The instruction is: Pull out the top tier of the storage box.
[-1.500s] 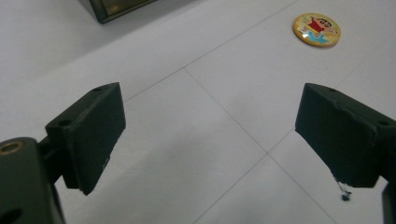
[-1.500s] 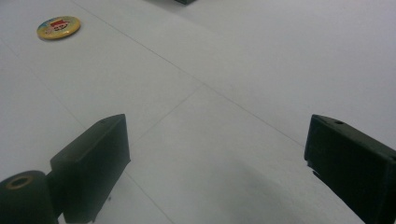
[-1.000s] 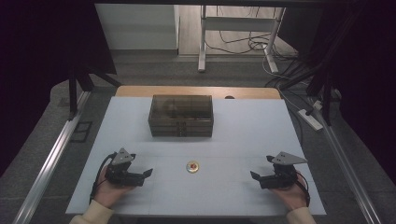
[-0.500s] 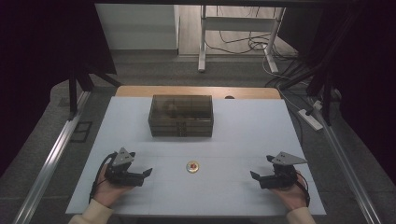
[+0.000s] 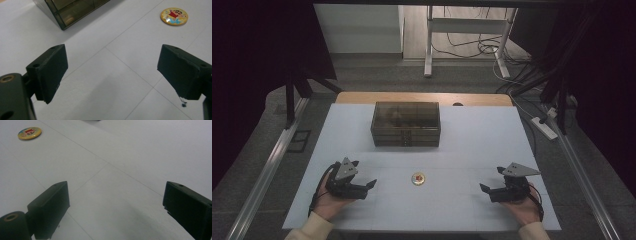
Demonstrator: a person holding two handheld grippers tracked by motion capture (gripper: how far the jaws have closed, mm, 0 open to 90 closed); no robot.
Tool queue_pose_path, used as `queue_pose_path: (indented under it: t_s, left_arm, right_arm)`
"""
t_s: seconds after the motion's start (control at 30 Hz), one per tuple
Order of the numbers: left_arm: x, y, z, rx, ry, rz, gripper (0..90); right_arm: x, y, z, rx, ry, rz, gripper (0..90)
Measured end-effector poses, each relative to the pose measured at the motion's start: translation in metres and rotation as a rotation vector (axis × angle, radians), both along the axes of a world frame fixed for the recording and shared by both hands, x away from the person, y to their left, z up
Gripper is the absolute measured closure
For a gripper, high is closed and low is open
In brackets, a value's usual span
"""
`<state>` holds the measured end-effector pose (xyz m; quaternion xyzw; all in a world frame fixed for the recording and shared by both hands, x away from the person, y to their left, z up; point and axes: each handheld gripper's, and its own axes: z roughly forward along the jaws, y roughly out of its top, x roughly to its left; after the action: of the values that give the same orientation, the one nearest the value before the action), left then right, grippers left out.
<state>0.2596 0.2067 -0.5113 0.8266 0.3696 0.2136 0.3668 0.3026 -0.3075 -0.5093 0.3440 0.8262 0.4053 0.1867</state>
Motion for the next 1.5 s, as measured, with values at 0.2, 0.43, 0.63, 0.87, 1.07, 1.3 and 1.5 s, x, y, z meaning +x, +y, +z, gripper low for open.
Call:
queue_pose_path:
  t_s: [0.2,0.43,0.63,0.87,1.07,1.3,1.5]
  left_arm:
    - [0.002,-0.003,0.002,0.021,-0.024,-0.014,10.3]
    - [0.003,-0.008,0.004,0.057,-0.048,-0.025,10.8]
    - [0.004,-0.013,0.005,0.087,-0.064,-0.035,11.4]
    - [0.004,-0.018,0.006,0.119,-0.084,-0.039,12.2]
    - [0.006,-0.023,0.007,0.141,-0.095,-0.044,12.4]
    - [0.008,-0.027,0.009,0.156,-0.107,-0.052,12.6]
    - [0.009,-0.030,0.011,0.177,-0.122,-0.056,12.7]
  right_arm:
    - [0.000,0.000,0.000,-0.005,-0.001,0.000,6.8]
    - [0.000,0.001,-0.001,-0.014,0.002,0.004,6.8]
    - [0.001,0.002,-0.002,-0.018,0.002,0.003,6.9]
    - [0.001,0.002,-0.002,-0.016,0.001,0.001,6.8]
    - [0.001,0.002,-0.002,-0.019,-0.001,0.000,6.9]
    - [0.002,0.002,-0.002,-0.022,0.001,0.000,6.9]
    - [0.002,0.003,-0.003,-0.021,0.001,-0.003,6.9]
